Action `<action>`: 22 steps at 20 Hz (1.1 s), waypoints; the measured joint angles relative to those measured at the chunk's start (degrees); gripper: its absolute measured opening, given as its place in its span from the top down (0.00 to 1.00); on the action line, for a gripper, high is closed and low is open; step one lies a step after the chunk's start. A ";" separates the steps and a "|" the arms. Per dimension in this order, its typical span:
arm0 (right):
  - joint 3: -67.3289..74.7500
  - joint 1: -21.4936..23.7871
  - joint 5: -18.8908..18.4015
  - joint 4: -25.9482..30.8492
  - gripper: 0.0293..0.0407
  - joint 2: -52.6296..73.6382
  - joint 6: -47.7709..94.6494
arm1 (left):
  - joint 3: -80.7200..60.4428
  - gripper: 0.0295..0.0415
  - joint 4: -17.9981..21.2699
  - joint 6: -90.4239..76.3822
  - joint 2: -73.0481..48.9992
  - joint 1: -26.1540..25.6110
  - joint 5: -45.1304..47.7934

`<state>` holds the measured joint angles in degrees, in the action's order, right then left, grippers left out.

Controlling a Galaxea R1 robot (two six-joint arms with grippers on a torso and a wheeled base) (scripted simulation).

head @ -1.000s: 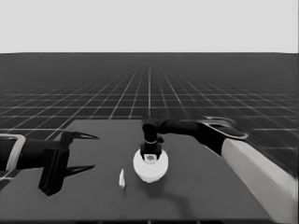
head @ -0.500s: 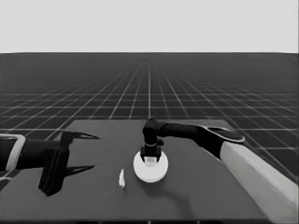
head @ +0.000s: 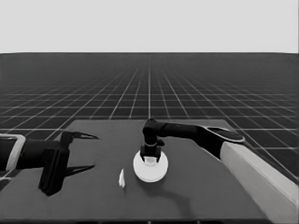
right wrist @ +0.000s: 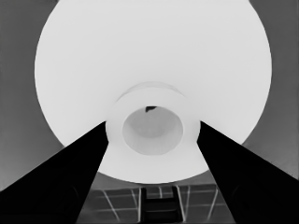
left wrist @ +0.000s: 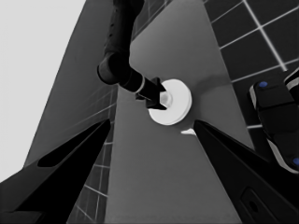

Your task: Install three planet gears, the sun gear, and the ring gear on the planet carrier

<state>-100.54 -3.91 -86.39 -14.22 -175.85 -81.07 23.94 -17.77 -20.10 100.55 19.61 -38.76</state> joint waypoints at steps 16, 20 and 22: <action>0.00 -0.05 0.03 -0.01 0.51 -0.01 -7.99 | 0.00 0.25 0.00 0.00 0.00 0.00 0.00; 0.00 -0.05 0.03 -0.02 0.51 0.00 -9.99 | 0.00 0.25 0.00 0.00 0.00 0.00 0.00; 0.00 -0.04 0.04 -0.01 0.51 -0.01 -10.99 | 0.00 0.25 0.00 0.00 0.00 0.00 0.00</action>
<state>-100.54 -3.94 -86.35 -14.24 -175.85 -92.06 23.94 -17.77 -20.10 100.55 19.61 -38.76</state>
